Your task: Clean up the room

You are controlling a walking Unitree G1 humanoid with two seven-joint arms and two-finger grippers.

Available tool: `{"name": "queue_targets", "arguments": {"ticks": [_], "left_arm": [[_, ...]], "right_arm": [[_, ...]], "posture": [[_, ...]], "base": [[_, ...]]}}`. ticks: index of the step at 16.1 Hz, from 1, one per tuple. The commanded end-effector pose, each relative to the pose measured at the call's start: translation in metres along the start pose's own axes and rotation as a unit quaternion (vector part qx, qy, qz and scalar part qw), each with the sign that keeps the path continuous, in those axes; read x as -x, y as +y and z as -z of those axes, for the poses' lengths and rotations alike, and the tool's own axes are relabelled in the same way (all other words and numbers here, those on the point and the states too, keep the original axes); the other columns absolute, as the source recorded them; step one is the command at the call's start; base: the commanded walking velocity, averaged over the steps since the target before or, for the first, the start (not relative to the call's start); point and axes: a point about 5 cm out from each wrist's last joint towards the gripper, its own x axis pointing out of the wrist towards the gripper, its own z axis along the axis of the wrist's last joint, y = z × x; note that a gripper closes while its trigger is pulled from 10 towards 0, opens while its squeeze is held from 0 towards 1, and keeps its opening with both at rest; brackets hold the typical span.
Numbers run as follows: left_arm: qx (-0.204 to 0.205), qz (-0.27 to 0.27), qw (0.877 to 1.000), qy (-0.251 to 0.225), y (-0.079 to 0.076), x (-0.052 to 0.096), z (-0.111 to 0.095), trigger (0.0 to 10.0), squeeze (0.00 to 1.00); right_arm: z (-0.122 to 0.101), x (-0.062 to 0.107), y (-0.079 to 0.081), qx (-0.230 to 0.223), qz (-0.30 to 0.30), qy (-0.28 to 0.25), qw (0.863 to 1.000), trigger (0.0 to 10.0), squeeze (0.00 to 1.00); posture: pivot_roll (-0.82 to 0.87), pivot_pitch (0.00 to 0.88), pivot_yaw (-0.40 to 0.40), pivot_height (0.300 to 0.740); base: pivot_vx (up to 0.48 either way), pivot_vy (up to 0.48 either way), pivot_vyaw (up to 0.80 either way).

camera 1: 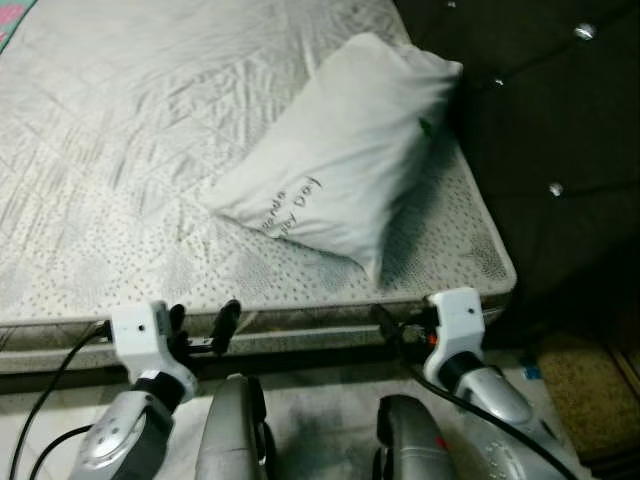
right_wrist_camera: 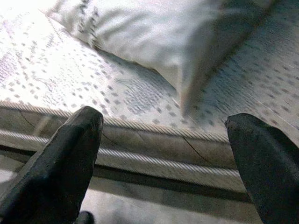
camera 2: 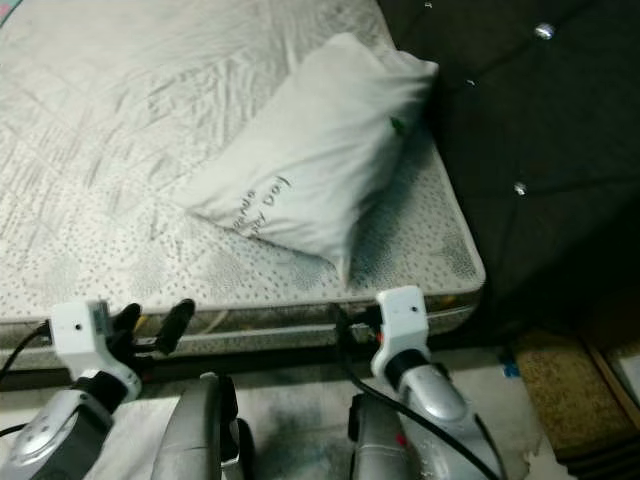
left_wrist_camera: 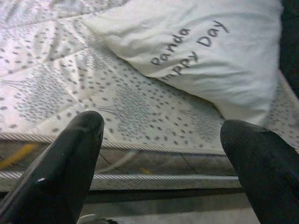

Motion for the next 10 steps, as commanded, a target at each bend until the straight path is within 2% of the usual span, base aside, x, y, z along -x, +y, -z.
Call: {"name": "queue_targets", "arguments": {"ticks": [1, 3, 9, 10], "left_arm": [[0.0, 0.012, 1.0, -0.002, -0.0044, 0.0009, -0.0013, 10.0, 0.0], [0.0, 0.008, 1.0, 0.001, -0.004, 0.0003, -0.0009, 10.0, 0.0], [-0.004, -0.006, 1.0, 0.022, -0.0035, -0.0006, 0.0059, 10.0, 0.0], [-0.004, -0.006, 1.0, 0.022, -0.0035, -0.0009, 0.0057, 10.0, 0.0]], "right_arm": [[0.0051, 0.0038, -0.005, -0.001, 0.007, 0.009, 1.0, 10.0, 0.0], [0.005, 0.0031, -0.0051, 0.0, 0.007, 0.008, 1.0, 10.0, 0.0], [0.0042, 0.0012, -0.0052, 0.001, 0.006, 0.002, 1.0, 10.0, 0.0], [0.0036, 0.0012, -0.0052, 0.002, 0.006, -0.001, 1.0, 10.0, 0.0]], "posture": [[-0.12, 0.247, 0.02, 0.617], [-0.12, 0.246, 0.021, 0.617], [-0.12, 0.241, 0.021, 0.617], [-0.11, 0.241, 0.022, 0.617]], "base": [[0.401, 0.0, 0.0], [0.309, 0.0, 0.0], [0.0, 0.0, 0.0], [0.0, 0.0, 0.66]]}}
